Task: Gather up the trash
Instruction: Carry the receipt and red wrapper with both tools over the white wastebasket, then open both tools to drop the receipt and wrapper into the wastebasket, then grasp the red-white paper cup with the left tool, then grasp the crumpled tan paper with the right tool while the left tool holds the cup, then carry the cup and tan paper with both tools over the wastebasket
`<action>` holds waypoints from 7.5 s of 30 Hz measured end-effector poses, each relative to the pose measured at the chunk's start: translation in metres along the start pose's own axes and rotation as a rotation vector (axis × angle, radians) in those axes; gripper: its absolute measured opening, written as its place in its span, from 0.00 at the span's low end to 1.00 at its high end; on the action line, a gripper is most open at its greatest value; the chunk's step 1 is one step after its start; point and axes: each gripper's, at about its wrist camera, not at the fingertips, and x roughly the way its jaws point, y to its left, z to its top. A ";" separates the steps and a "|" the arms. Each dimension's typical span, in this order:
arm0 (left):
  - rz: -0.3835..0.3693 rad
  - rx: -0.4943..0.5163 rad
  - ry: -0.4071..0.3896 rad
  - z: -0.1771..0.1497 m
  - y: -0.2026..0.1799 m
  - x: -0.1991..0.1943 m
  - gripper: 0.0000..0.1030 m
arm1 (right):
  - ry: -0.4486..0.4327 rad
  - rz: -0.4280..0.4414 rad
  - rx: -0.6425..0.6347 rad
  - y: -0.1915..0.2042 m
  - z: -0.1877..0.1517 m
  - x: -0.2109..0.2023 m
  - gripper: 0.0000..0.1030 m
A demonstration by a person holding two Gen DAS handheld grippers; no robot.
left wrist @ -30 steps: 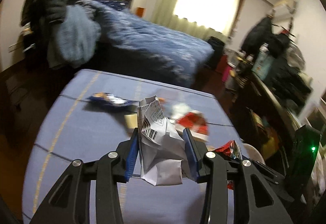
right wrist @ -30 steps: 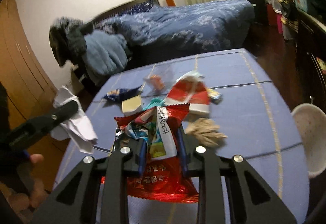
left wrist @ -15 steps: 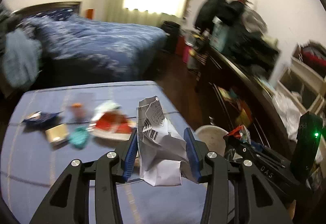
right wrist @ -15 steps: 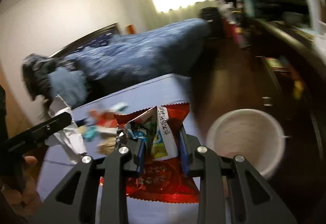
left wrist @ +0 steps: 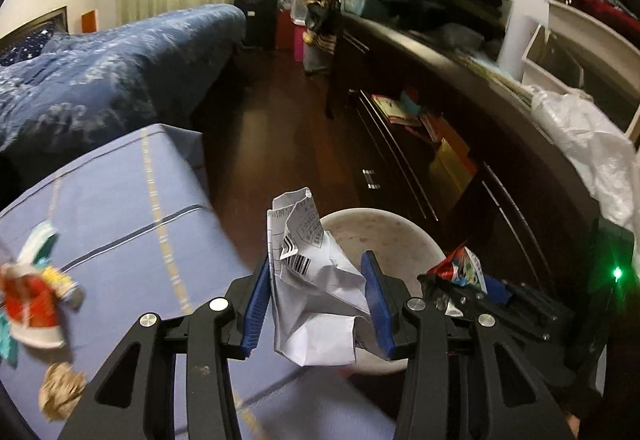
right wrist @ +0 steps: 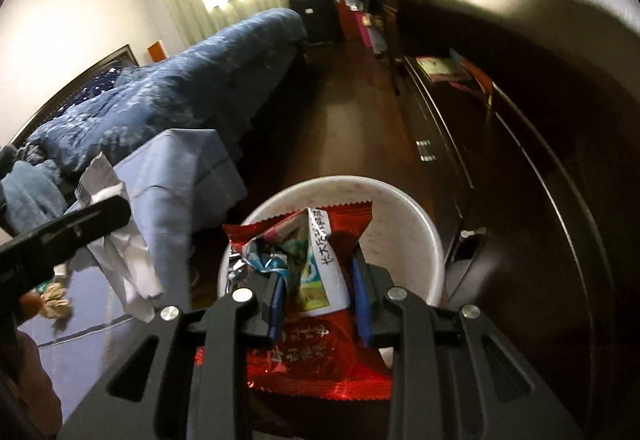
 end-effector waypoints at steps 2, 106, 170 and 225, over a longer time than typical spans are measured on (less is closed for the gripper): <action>-0.001 0.009 0.021 0.005 -0.006 0.015 0.44 | 0.009 -0.008 0.011 -0.005 0.000 0.008 0.28; 0.396 -0.287 -0.077 -0.051 0.245 -0.102 0.45 | 0.110 0.243 -0.530 0.303 -0.061 -0.005 0.89; 0.360 -0.278 -0.273 -0.090 0.205 -0.202 0.40 | 0.074 0.334 -0.390 0.258 -0.054 -0.038 0.18; 0.003 0.084 -0.162 0.000 -0.007 -0.065 0.40 | -0.093 0.035 -0.065 0.030 -0.001 -0.064 0.19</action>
